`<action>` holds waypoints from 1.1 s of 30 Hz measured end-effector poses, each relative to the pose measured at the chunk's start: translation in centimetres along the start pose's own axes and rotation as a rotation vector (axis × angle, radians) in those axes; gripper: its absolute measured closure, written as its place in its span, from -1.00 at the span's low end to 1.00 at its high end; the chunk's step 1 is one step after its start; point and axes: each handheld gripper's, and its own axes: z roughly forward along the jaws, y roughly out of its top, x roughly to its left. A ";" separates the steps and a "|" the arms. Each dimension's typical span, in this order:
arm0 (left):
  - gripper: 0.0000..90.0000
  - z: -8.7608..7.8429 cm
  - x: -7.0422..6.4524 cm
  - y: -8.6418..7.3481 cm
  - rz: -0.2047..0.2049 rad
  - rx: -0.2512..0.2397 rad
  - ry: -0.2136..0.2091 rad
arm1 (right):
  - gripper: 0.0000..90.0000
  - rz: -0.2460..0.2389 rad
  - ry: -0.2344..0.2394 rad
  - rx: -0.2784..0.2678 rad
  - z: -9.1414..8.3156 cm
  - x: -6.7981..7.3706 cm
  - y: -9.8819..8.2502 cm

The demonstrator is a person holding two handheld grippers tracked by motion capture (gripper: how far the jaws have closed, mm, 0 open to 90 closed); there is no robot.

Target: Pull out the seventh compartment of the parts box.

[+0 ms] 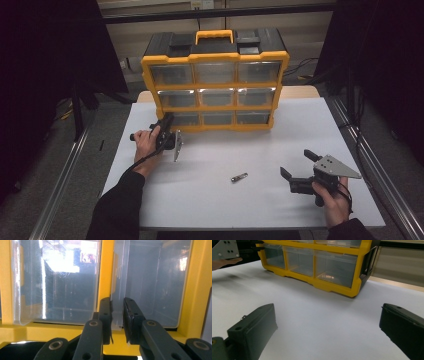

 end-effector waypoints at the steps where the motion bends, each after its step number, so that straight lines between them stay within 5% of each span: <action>1: 0.74 -0.1 -0.1 0.0 -0.005 0.000 0.010 | -0.99 0.000 0.000 0.000 0.0 0.0 0.0; 5: 0.74 -0.1 -0.2 0.0 -0.025 -0.020 0.003 | -0.99 0.005 0.004 -0.003 0.0 0.0 0.0; 6: 0.74 -0.4 -0.3 0.0 -0.036 -0.003 0.037 | -0.99 0.005 0.006 -0.004 0.0 0.0 0.0; 8: 0.74 -0.4 -0.1 0.0 -0.004 -0.006 0.019 | -0.99 0.005 0.004 -0.006 0.0 0.0 0.0; 9: 0.74 -0.5 -0.2 0.0 -0.020 -0.010 0.046 | -0.99 0.006 0.006 -0.006 0.0 0.0 0.0; 12: 0.74 -0.4 0.1 0.1 0.022 -0.001 0.003 | -0.99 0.004 0.005 -0.006 0.0 0.0 0.0; 13: 0.74 -0.5 -0.3 0.0 -0.043 -0.016 0.028 | -0.99 0.005 0.003 -0.005 0.0 0.0 0.0; 15: 0.74 -0.4 -0.3 0.0 -0.044 -0.041 0.020 | -1.00 0.003 0.006 -0.006 0.0 0.0 0.0; 16: 0.74 -0.4 -0.8 -0.1 -0.115 -0.054 0.045 | -1.00 0.003 0.006 -0.006 0.0 0.0 0.0; 17: 0.73 -0.8 0.0 0.0 -0.007 -0.009 0.011 | -1.00 0.003 0.005 -0.006 0.0 0.0 0.0; 18: 0.73 -0.9 -0.5 0.0 -0.064 -0.009 0.037 | -1.00 0.006 0.006 -0.005 0.0 0.0 0.0; 20: 0.73 -1.0 -0.2 0.0 -0.021 -0.012 0.045 | -1.00 0.004 0.004 -0.006 0.0 0.0 0.0; 22: 0.73 -1.0 -0.3 0.0 -0.040 -0.011 0.028 | -1.00 0.005 0.005 -0.005 -0.1 0.0 0.0; 23: 0.74 -0.5 -0.9 0.0 -0.135 -0.095 0.060 | -1.00 0.005 0.005 -0.006 -0.1 0.0 0.0; 30: 0.74 -0.9 -0.7 0.0 -0.098 -0.081 0.038 | -1.00 0.003 0.006 -0.008 0.0 0.0 0.0; 31: 0.74 -0.8 -0.8 0.0 -0.132 -0.118 0.053 | -1.00 0.004 0.006 -0.007 0.0 0.0 0.0; 33: 0.74 -1.2 -0.7 0.0 -0.103 -0.091 0.038 | -1.00 0.004 0.008 -0.006 0.0 0.0 0.0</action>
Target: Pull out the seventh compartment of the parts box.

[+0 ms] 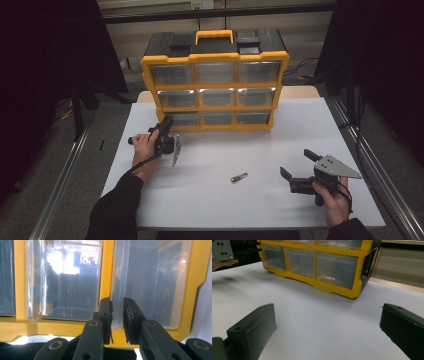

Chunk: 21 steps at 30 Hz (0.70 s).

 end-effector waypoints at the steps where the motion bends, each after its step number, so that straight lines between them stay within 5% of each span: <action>1: 0.74 0.0 0.0 0.0 0.000 0.000 0.000 | -1.00 0.002 -0.001 -0.001 0.0 0.0 0.0; 9: 0.74 -0.3 -0.1 0.1 -0.010 -0.007 0.011 | -1.00 0.000 -0.003 0.000 0.0 0.0 0.0; 13: 0.74 -0.6 0.0 0.1 0.016 -0.002 0.001 | -1.00 -0.002 0.000 0.001 0.0 0.0 0.0; 14: 0.74 -0.5 -0.1 0.1 -0.009 -0.019 -0.001 | -0.99 -0.001 0.000 0.000 0.0 0.0 0.0; 15: 0.74 -0.5 -0.4 0.0 -0.042 -0.034 0.044 | -0.99 -0.001 0.000 0.000 0.0 0.0 0.0; 16: 0.74 -0.8 0.1 0.2 0.043 0.009 -0.027 | -0.99 0.000 0.001 0.003 0.0 0.0 0.0; 17: 0.74 -0.8 0.1 0.2 0.043 0.009 -0.027 | -0.99 0.000 0.001 0.003 0.0 0.0 0.0; 18: 0.74 -0.7 -0.4 0.1 -0.034 -0.029 0.023 | -0.99 -0.003 -0.001 0.001 0.1 0.0 0.0; 21: 0.74 -1.1 -0.2 0.1 0.001 -0.008 0.023 | -0.99 -0.001 -0.002 0.001 0.1 0.0 0.0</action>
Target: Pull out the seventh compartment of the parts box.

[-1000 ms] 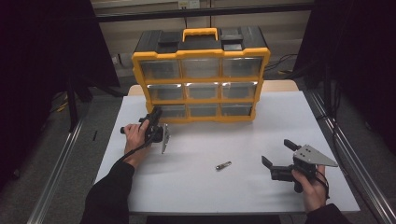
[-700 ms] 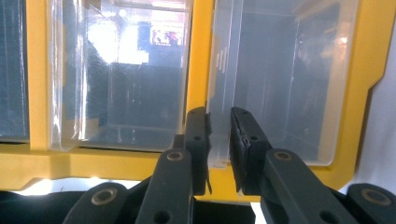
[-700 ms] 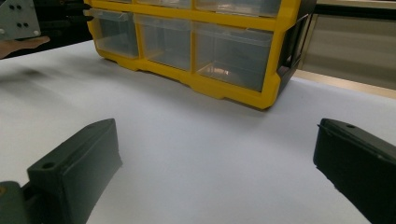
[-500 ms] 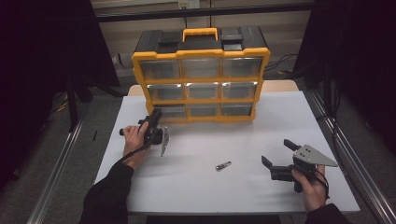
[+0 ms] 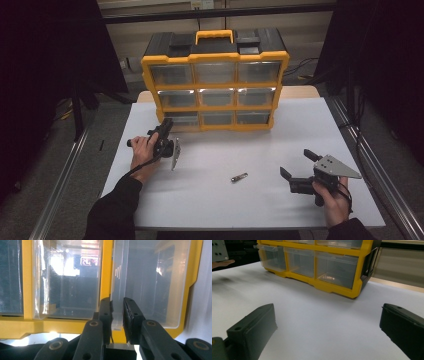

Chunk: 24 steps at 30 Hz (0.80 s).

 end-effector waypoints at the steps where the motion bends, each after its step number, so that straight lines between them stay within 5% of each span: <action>1: 0.74 -0.1 0.1 0.0 0.004 0.013 -0.021 | -0.99 -0.001 0.001 -0.001 0.0 0.0 0.0; 2: 0.74 -0.1 0.1 0.0 0.004 0.013 -0.021 | -0.99 -0.001 0.001 -0.001 0.0 0.0 0.0; 3: 0.74 0.0 -0.2 0.0 -0.042 -0.024 -0.010 | -0.99 -0.003 0.001 -0.001 0.0 0.0 0.0; 5: 0.74 -0.3 0.0 0.1 -0.007 -0.002 -0.008 | -0.99 -0.003 0.000 0.000 0.0 0.0 0.0; 15: 0.74 -0.6 0.1 0.1 0.003 -0.013 -0.006 | -0.99 -0.002 0.001 -0.001 0.0 0.0 0.0; 20: 0.74 -0.6 -0.2 0.1 -0.036 -0.041 0.001 | -0.99 -0.004 0.003 0.000 0.0 0.0 0.0; 22: 0.74 -0.9 0.3 0.2 0.029 -0.006 -0.030 | -0.99 -0.003 0.002 0.000 0.0 0.0 0.0; 24: 0.74 -1.0 0.1 0.2 0.004 -0.015 -0.009 | -0.99 -0.004 0.004 0.001 0.0 0.0 0.0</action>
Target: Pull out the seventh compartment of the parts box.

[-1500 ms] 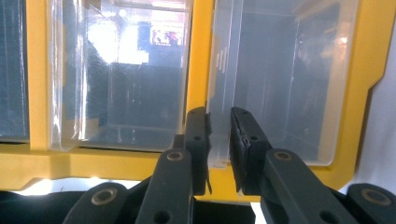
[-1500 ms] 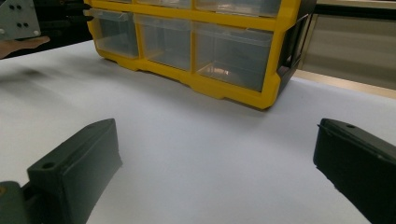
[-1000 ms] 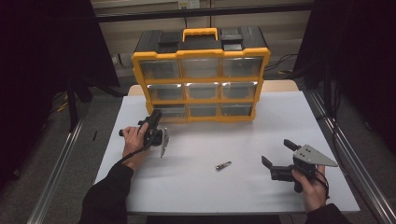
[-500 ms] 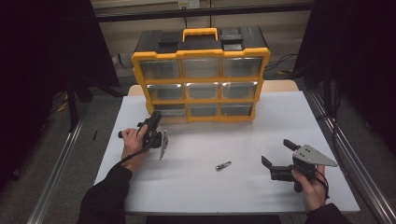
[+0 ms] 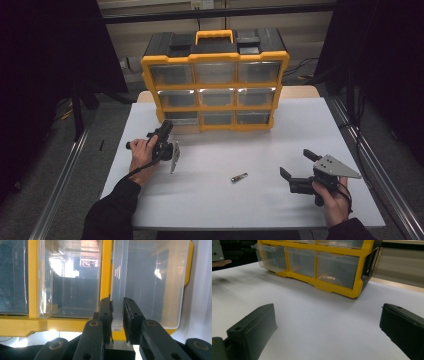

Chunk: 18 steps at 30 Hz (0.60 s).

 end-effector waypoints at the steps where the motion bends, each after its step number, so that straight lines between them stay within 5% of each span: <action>1: 0.74 0.0 0.0 0.0 -0.001 -0.001 -0.005 | -0.99 0.000 -0.001 -0.001 0.0 0.0 0.0; 3: 0.74 0.0 0.2 0.1 0.016 0.014 -0.033 | -0.99 0.000 -0.001 -0.001 0.0 0.0 0.0; 8: 0.74 -0.1 0.1 0.1 0.007 0.006 -0.006 | -1.00 0.001 -0.003 -0.002 0.0 0.0 0.0; 10: 0.74 0.1 -0.1 0.0 -0.029 -0.026 0.002 | -1.00 0.001 -0.003 -0.002 0.0 0.0 0.0; 11: 0.74 -0.2 0.1 0.1 0.008 0.013 -0.011 | -1.00 0.001 -0.002 -0.003 0.0 0.0 0.0; 15: 0.74 -0.5 0.2 0.1 0.004 0.011 -0.031 | -1.00 0.003 -0.002 -0.002 0.0 0.0 0.0; 17: 0.74 -0.3 -0.1 0.1 -0.032 -0.027 -0.002 | -1.00 0.003 -0.001 -0.002 0.0 0.0 0.0; 18: 0.74 -0.6 0.1 0.1 -0.007 0.005 -0.028 | -1.00 0.003 -0.002 -0.001 0.0 0.0 0.0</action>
